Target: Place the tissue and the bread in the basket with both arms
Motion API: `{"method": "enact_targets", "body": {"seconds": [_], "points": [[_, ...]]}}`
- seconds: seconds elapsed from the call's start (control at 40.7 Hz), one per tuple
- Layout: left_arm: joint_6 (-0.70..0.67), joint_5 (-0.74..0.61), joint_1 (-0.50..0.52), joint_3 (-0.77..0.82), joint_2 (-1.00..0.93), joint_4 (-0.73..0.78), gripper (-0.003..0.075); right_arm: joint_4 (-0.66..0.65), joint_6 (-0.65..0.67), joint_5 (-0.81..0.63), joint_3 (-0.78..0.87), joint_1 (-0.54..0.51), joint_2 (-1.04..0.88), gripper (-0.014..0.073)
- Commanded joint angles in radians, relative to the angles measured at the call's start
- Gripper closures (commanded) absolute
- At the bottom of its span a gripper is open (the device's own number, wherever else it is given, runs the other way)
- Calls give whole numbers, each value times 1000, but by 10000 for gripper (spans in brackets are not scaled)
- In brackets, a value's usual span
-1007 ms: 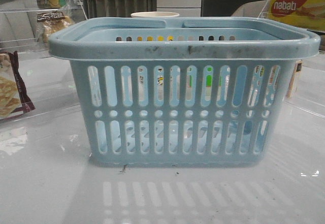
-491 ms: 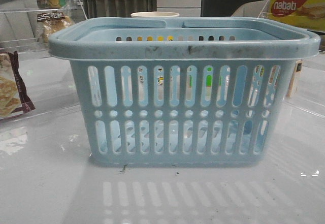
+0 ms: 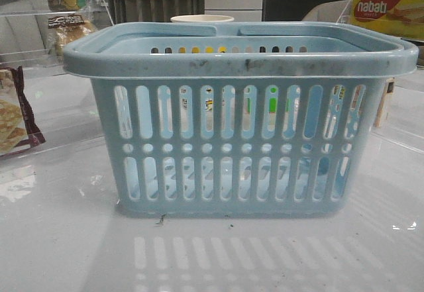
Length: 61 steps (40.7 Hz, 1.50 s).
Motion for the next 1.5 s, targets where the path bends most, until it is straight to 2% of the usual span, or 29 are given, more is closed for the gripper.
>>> {"method": "enact_targets", "body": {"seconds": [0.0, 0.221, 0.393, 0.565, 0.884, 1.228, 1.326, 1.474], "points": [[-7, -65, -4, -107, -14, 0, 630, 5, 0, -61, -132, 0, -18, 538], [-7, 88, -4, -343, 23, 0, 630, 0, 0, 102, -356, 0, 37, 538], [-8, 281, -4, -544, 153, -3, 630, -54, 0, 213, -507, -1, 157, 538], [-8, 428, -4, -693, 316, -74, 630, -71, 0, 330, -607, -1, 295, 538], [-8, 566, -4, -703, 525, -74, 630, -71, 0, 516, -614, -1, 502, 538], [13, 566, -4, -672, 683, -53, 627, -63, 0, 569, -614, -1, 675, 534], [28, 557, -4, -672, 708, -36, 557, -48, 0, 569, -614, -1, 710, 489], [28, 546, -4, -672, 736, -38, 290, -45, 0, 563, -614, -1, 760, 220]]}}
